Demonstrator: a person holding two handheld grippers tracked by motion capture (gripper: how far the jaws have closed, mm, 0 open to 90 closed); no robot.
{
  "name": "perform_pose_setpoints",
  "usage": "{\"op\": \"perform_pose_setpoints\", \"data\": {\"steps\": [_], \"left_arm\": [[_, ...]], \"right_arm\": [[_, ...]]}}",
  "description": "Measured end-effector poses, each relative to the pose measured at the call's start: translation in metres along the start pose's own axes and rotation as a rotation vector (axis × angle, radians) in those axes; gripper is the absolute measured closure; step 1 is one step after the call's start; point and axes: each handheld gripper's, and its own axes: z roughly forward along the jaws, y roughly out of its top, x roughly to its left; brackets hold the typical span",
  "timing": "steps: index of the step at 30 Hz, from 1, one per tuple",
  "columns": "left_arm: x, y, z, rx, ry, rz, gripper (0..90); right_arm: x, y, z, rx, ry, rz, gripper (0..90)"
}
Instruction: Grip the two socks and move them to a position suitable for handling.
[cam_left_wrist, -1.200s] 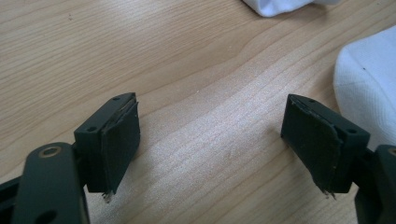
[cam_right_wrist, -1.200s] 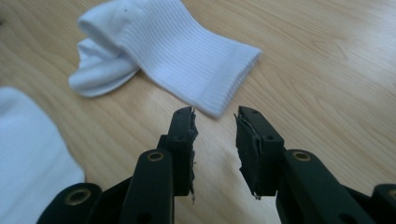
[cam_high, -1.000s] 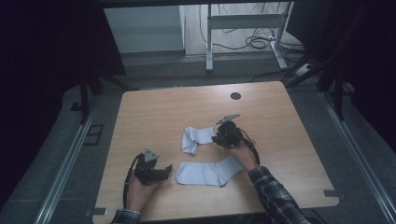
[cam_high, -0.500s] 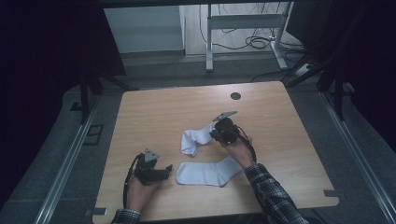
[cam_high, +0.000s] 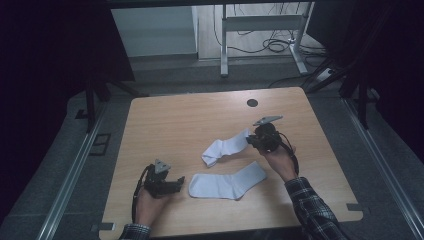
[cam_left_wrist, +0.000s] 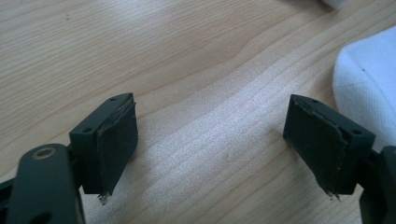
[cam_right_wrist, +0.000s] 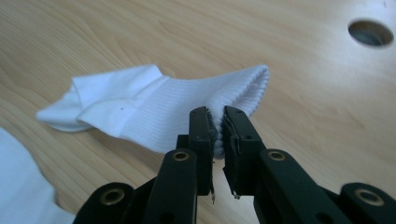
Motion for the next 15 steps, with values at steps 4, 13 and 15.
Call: {"op": "perform_pose_setpoints", "data": {"steps": [4,13,15], "left_arm": [[0.000,0.002,0.002,0.005,-0.001,0.001,18.0],[-0.002,0.029,0.007,0.008,-0.057,0.006,34.6],[-0.005,0.044,0.015,-0.008,-0.090,0.017,40.3]], "right_arm": [[-0.014,-0.023,0.012,0.033,0.004,0.045,74.9],[-0.025,-0.040,0.011,0.023,0.007,0.074,74.3],[-0.026,-0.041,0.012,0.027,0.013,0.077,75.6]]}}
